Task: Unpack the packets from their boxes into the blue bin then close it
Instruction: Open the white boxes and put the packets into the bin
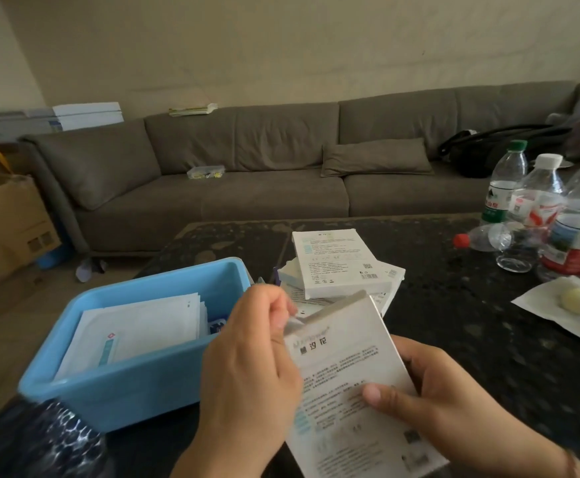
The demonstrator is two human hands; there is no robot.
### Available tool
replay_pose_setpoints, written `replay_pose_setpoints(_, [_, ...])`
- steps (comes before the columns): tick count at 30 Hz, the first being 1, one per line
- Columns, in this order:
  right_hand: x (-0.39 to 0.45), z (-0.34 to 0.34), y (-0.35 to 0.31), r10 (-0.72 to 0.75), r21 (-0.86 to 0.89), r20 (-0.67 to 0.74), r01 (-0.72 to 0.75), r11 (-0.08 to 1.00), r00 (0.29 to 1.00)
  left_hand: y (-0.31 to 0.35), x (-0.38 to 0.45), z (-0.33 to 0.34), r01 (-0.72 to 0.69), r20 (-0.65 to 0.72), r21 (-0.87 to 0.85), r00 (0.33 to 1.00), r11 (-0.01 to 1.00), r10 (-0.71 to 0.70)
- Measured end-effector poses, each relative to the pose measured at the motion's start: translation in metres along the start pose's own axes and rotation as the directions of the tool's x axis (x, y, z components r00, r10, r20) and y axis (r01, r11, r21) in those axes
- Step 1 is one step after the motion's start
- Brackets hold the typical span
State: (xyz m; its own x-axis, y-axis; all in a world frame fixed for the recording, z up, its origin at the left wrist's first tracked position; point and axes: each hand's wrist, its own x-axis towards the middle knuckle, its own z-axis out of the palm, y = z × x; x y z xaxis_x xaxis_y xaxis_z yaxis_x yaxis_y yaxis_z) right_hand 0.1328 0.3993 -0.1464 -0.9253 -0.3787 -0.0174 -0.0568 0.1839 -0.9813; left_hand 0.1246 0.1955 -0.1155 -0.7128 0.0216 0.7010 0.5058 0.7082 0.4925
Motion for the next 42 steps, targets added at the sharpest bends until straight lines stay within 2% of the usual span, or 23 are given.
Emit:
replay_pose_setpoints(3, [0.001,-0.002,0.003,-0.045,0.058,0.053,0.042,0.997,0.998,0.014,0.006,-0.011,0.244,0.006,-0.176,0.969,0.954,-0.247])
replay_pose_setpoints(6, [0.001,-0.001,0.006,-0.098,0.122,0.088,0.087,0.989,0.991,0.016,0.012,-0.019,0.432,0.183,-0.178,0.897,0.884,-0.402])
replay_pose_setpoints(8, [0.002,-0.001,0.007,-0.127,0.15,0.112,0.109,0.983,0.986,0.014,0.015,-0.028,0.57,0.352,-0.208,0.802,0.795,-0.483])
replay_pose_setpoints(10, [0.002,-0.001,0.006,-0.155,0.159,0.131,0.134,0.978,0.979,0.012,0.017,-0.033,0.661,0.498,-0.251,0.715,0.708,-0.491])
replay_pose_setpoints(13, [0.003,-0.003,0.005,-0.169,0.167,0.181,0.139,0.976,0.969,0.008,0.017,-0.03,0.706,0.585,-0.316,0.671,0.633,-0.456])
replay_pose_setpoints(16, [0.002,-0.005,0.003,-0.209,0.193,0.202,0.17,0.966,0.957,0.002,0.016,-0.022,0.802,0.694,-0.393,0.579,0.449,-0.427])
replay_pose_setpoints(19, [0.001,-0.01,-0.008,-0.266,0.246,0.036,0.249,0.937,0.963,0.002,0.007,-0.008,0.861,0.787,-0.432,0.506,0.269,-0.354])
replay_pose_setpoints(21, [0.0,-0.014,-0.021,-0.314,0.139,-0.124,0.33,0.934,0.941,0.0,0.0,0.003,0.866,0.799,-0.454,0.5,0.209,-0.335])
replay_pose_setpoints(23, [0.001,-0.017,-0.031,-0.363,0.057,-0.245,0.387,0.92,0.899,-0.003,-0.005,0.011,0.851,0.787,-0.514,0.518,0.109,-0.335])
replay_pose_setpoints(25, [0.0,-0.02,-0.034,-0.376,-0.008,-0.309,0.393,0.919,0.873,-0.003,-0.009,0.017,0.794,0.735,-0.608,0.569,0.015,-0.369])
replay_pose_setpoints(26, [-0.001,-0.02,-0.035,-0.386,-0.061,-0.325,0.388,0.919,0.863,-0.001,-0.012,0.018,0.748,0.681,-0.664,0.607,0.004,-0.41])
replay_pose_setpoints(27, [-0.002,-0.019,-0.035,-0.4,-0.123,-0.337,0.381,0.916,0.852,0.001,-0.015,0.02,0.689,0.602,-0.724,0.653,0.03,-0.459])
replay_pose_setpoints(28, [-0.003,-0.018,-0.035,-0.419,-0.199,-0.348,0.371,0.907,0.839,0.003,-0.019,0.021,0.615,0.49,-0.779,0.717,0.12,-0.496])
replay_pose_setpoints(29, [-0.004,-0.016,-0.037,-0.443,-0.287,-0.357,0.354,0.89,0.822,0.007,-0.023,0.021,0.529,0.362,-0.808,0.792,0.258,-0.491])
replay_pose_setpoints(31, [-0.009,-0.017,-0.044,-0.495,-0.452,-0.328,0.326,0.83,0.805,0.014,-0.032,0.02,0.358,0.191,-0.773,0.919,0.524,-0.346])
replay_pose_setpoints(33, [-0.016,-0.022,-0.057,-0.492,-0.533,-0.225,0.317,0.785,0.841,0.015,-0.038,0.019,0.257,0.131,-0.717,0.963,0.648,-0.236])
replay_pose_setpoints(35, [-0.022,-0.033,-0.072,-0.466,-0.607,-0.08,0.327,0.724,0.881,0.011,-0.039,0.018,0.184,0.092,-0.678,0.982,0.712,-0.166])
replay_pose_setpoints(36, [-0.024,-0.039,-0.08,-0.457,-0.67,0.008,0.344,0.658,0.889,0.01,-0.038,0.016,0.155,0.081,-0.661,0.987,0.735,-0.136])
replay_pose_setpoints(39, [-0.022,-0.048,-0.105,-0.348,-0.824,0.269,0.402,0.399,0.898,0.008,-0.034,0.013,0.132,0.087,-0.662,0.991,0.738,-0.099])
replay_pose_setpoints(42, [-0.017,-0.044,-0.124,-0.185,-0.866,0.456,0.482,0.133,0.871,0.011,-0.035,0.011,0.171,0.12,-0.682,0.985,0.711,-0.122])
